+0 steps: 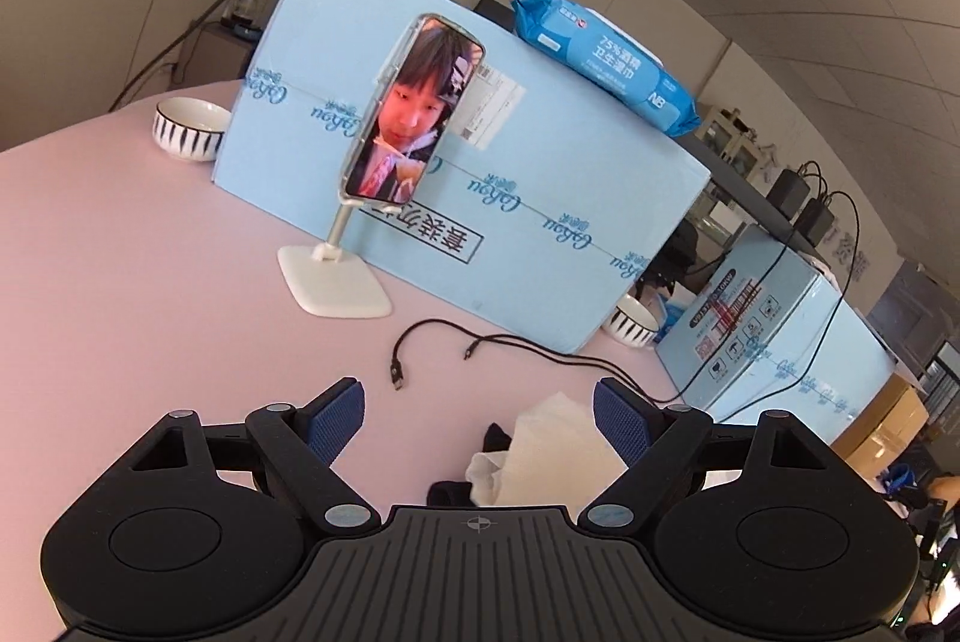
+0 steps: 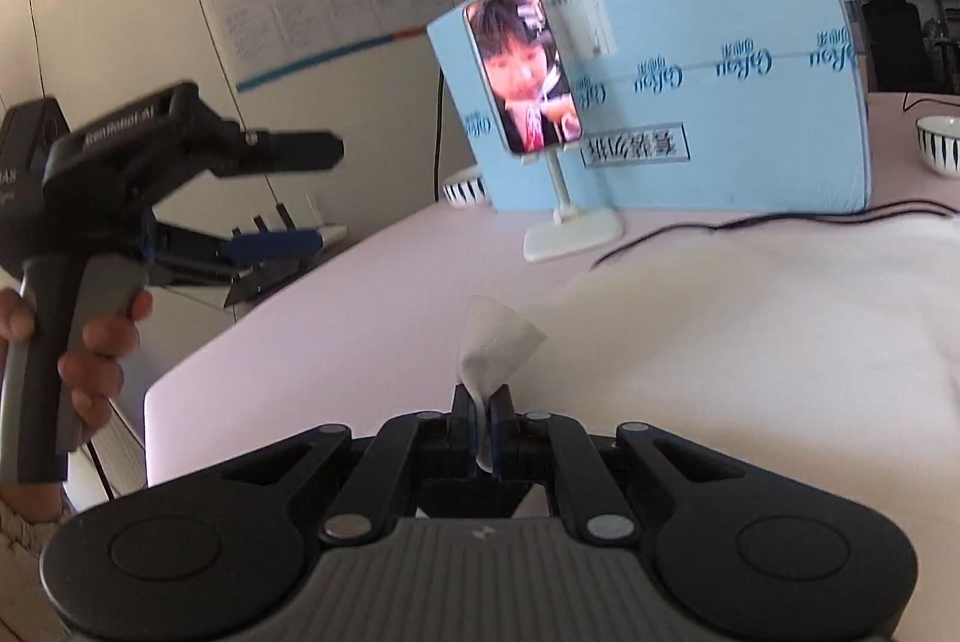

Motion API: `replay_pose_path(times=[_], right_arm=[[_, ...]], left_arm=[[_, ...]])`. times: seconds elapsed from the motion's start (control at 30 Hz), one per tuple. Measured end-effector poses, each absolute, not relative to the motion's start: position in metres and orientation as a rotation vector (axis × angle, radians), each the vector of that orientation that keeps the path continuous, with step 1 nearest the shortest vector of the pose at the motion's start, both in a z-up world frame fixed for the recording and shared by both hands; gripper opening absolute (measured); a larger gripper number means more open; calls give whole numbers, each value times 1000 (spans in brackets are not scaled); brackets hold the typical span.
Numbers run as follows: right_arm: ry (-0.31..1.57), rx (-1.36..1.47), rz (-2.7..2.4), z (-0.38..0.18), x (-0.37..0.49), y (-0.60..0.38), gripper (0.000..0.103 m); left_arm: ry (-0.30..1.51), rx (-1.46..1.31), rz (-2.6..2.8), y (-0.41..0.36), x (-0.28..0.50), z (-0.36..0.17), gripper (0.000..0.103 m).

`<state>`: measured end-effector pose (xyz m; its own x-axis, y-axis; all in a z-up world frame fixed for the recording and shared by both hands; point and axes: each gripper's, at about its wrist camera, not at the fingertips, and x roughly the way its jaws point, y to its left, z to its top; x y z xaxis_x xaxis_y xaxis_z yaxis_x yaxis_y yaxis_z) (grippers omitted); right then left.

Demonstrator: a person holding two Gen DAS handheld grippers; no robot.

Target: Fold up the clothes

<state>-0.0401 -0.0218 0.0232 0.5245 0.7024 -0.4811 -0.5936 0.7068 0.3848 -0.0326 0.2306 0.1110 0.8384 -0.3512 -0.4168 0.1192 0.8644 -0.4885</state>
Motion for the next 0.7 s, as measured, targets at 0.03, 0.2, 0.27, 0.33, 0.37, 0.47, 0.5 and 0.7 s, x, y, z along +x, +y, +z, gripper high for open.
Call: replay_pose_path(times=[0.03, 0.2, 0.27, 0.33, 0.37, 0.47, 0.5, 0.7], right_arm=[[679, 171, 774, 20, -42, -21, 10], [666, 177, 735, 44, -63, -49, 74], [586, 156, 675, 75, -75, -79, 76], [583, 145, 560, 99, -67, -102, 76], [594, 160, 495, 111, -62, -118, 76], [654, 330, 424, 113, -33, -155, 74], [680, 354, 433, 107, -25, -159, 74], [811, 302, 431, 40, 11, -138, 72]], left_arm=[[538, -454, -279, 225, -28, 109, 86], [635, -390, -363, 193, -11, 110, 87], [629, -370, -392, 177, -9, 119, 90], [625, -384, -422, 162, -5, 125, 93], [629, -403, -433, 154, -1, 125, 93], [677, -406, -390, 128, 14, 107, 94], [692, -395, -337, 122, 16, 97, 94], [747, -436, -230, 124, -3, 34, 93]])
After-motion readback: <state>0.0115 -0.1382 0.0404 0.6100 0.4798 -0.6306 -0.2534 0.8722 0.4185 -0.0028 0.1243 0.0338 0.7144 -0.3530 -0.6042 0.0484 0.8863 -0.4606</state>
